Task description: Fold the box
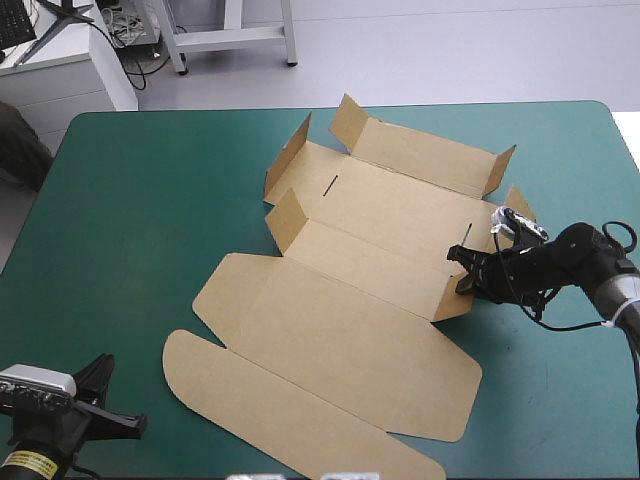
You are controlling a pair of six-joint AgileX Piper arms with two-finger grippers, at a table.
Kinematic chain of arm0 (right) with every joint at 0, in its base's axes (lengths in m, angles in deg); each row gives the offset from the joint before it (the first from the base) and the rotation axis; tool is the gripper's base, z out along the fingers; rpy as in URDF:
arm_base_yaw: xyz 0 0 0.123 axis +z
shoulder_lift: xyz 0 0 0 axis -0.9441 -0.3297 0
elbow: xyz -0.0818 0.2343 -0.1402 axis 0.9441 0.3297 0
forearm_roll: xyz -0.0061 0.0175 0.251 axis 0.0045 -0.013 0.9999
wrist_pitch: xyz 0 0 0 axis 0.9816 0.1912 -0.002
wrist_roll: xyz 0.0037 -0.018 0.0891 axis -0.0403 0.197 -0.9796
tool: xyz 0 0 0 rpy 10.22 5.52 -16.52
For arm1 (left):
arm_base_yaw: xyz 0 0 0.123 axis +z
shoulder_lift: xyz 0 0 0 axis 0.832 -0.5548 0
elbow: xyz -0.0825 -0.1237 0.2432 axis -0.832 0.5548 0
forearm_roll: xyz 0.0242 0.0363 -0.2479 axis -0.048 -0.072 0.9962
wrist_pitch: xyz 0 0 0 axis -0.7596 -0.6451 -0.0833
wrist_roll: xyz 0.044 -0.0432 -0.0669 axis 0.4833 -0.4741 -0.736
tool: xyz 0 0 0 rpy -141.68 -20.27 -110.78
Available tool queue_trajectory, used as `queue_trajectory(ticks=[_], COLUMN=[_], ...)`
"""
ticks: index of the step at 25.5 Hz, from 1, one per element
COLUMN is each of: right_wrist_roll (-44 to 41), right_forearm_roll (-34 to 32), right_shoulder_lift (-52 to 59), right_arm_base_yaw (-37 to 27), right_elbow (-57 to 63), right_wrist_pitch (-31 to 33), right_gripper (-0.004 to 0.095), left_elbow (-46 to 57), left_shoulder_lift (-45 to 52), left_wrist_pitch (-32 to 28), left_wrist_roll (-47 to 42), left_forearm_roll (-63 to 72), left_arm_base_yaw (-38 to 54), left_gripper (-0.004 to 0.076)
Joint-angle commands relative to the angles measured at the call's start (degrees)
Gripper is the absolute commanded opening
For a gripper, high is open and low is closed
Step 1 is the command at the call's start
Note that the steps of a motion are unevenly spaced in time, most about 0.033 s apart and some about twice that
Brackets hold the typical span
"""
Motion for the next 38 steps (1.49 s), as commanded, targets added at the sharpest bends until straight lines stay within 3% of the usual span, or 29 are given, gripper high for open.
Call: queue_trajectory(ticks=[1,4,12,16,23,30,33,38], right_wrist_roll=[1.9,4.0,16.2,17.9,19.3,27.1,33.0,42.5], right_forearm_roll=[-3.6,-10.2,-15.1,-20.1,-39.0,-39.6,-38.8,-32.1], right_shoulder_lift=[1.1,-1.5,-17.3,-22.1,-23.2,-23.2,-23.3,-23.3], right_arm_base_yaw=[-0.1,-0.1,-0.1,2.4,16.7,27.4,30.7,34.2], right_elbow=[-5.2,-14.4,-48.8,-57.1,-59.1,-59.1,-59.1,-59.1], right_wrist_pitch=[-0.8,1.9,19.6,24.5,22.9,16.3,16.2,16.2], right_gripper=[0.0000,0.0000,0.0000,0.0000,0.0000,-0.0001,-0.0001,-0.0001], left_elbow=[-1.4,-1.4,-1.4,-1.4,-1.4,-1.4,-1.4,-1.4], left_shoulder_lift=[-0.8,-0.8,-0.8,-0.8,-0.8,-0.8,-0.8,-0.8], left_wrist_pitch=[-4.4,-4.4,-4.4,-4.4,-4.4,-4.5,-4.5,-4.5], left_wrist_roll=[-0.2,-0.2,-0.2,-0.2,-0.2,-0.2,-0.2,-0.2], left_forearm_roll=[-0.4,-0.4,-0.4,-0.4,-0.4,-0.4,-0.4,-0.3], left_arm_base_yaw=[0.0,0.0,0.0,0.0,0.0,0.0,0.0,0.0], left_gripper=[-0.0010,-0.0010,-0.0010,-0.0010,-0.0010,-0.0010,-0.0010,-0.0010])
